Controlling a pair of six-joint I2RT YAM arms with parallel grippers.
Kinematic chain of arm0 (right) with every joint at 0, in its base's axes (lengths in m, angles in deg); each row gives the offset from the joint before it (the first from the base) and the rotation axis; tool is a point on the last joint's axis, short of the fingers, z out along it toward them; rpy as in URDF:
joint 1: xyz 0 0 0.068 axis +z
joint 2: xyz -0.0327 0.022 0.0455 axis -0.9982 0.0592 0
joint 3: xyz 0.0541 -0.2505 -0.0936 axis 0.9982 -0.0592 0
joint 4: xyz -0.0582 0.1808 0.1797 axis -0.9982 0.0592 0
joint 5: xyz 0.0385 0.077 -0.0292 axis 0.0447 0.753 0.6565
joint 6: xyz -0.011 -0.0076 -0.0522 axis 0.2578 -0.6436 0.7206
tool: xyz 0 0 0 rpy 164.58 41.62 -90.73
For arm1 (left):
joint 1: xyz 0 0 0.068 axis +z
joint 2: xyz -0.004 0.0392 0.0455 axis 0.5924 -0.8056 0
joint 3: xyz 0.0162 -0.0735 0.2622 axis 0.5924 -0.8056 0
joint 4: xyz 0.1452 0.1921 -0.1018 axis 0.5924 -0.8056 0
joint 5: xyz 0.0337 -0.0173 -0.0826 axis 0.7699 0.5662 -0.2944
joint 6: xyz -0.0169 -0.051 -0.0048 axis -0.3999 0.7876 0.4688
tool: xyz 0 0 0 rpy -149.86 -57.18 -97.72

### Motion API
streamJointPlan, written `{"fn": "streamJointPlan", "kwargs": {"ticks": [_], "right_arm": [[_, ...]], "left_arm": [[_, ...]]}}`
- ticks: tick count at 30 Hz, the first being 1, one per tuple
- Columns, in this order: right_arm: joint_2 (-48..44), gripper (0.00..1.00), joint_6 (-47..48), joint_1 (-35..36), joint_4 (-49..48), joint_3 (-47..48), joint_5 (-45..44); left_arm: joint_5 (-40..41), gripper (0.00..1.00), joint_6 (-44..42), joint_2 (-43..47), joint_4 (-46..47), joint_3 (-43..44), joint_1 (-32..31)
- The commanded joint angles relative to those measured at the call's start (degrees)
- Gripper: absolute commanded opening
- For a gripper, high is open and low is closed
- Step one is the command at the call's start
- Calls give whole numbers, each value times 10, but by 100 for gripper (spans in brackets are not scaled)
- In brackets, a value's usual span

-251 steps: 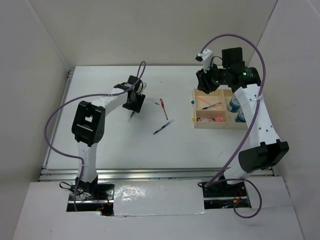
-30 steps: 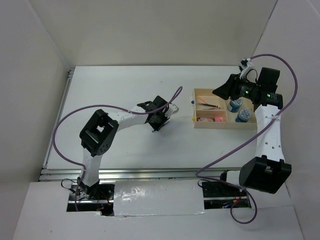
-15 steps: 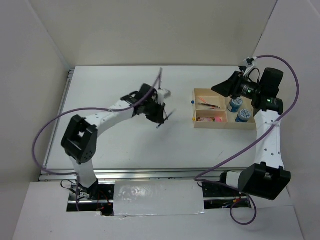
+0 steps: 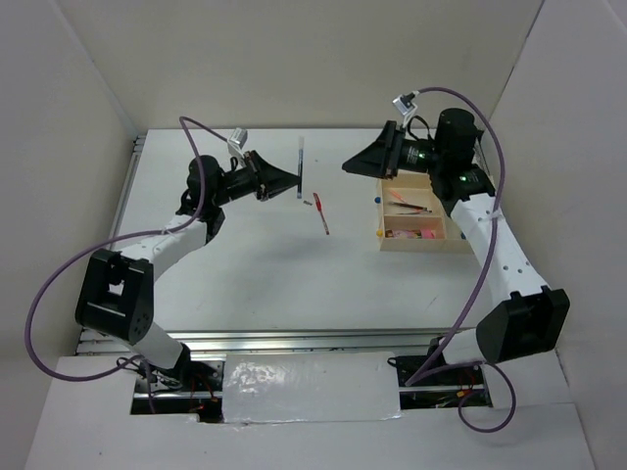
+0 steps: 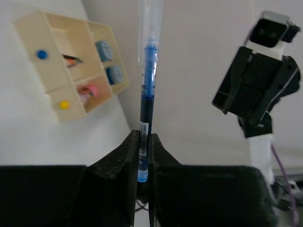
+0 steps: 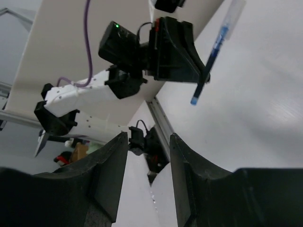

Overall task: Sort the stationery into containers
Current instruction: Pick up the pen from the center of the board, then place the pen in the storage box.

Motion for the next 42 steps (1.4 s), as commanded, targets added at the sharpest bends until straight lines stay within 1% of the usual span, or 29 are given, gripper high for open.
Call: {"fn": "streamJointPlan", "kwargs": {"ticks": [1, 5, 9, 12, 19, 23, 26, 28, 29, 32, 34, 35, 36, 37, 38, 40, 41, 42], "right_arm": [[18, 49, -73, 36, -79, 49, -35], [55, 52, -101, 61, -70, 67, -59], [88, 55, -143, 69, -68, 51, -86], [106, 56, -154, 73, -77, 46, -92], [136, 56, -125, 109, -74, 84, -91], [143, 55, -121, 118, -78, 85, -89], [138, 53, -116, 122, -80, 76, -87], [136, 46, -112, 125, -83, 74, -84], [135, 41, -110, 125, -82, 73, -83], [133, 34, -105, 125, -80, 74, -83], [132, 25, -105, 125, -81, 73, -80], [132, 18, -102, 124, -81, 74, -80], [131, 15, -99, 120, -80, 75, -79], [130, 11, -96, 117, -76, 75, -79], [130, 6, -87, 115, -72, 76, -80], [127, 3, -78, 100, -58, 78, -83], [125, 1, -70, 94, -56, 78, -82], [122, 1, -66, 78, -44, 81, -79]], "left_arm": [[-37, 0, 98, 21, 166, 2, -19], [-34, 0, 124, 25, 203, -9, -29], [-41, 0, 120, 27, 192, -7, -43], [-42, 0, 118, 27, 187, -8, -49], [-45, 0, 104, 22, 161, 0, -61], [-45, 0, 101, 22, 153, -2, -61], [-42, 0, 106, 22, 153, -6, -60], [-40, 0, 108, 21, 152, -7, -60], [-40, 0, 108, 19, 153, -8, -60], [-39, 0, 108, 17, 152, -7, -60], [-41, 0, 105, 16, 147, -6, -60], [-41, 6, 100, 15, 133, -3, -60], [-43, 25, 96, 16, 125, 1, -60], [-45, 36, 86, 16, 114, 4, -59], [-47, 55, 80, 16, 92, 6, -58], [-51, 64, 61, 18, 68, 13, -55], [-52, 71, 53, 19, 42, 17, -51], [-53, 74, 35, 18, 30, 19, -48]]}}
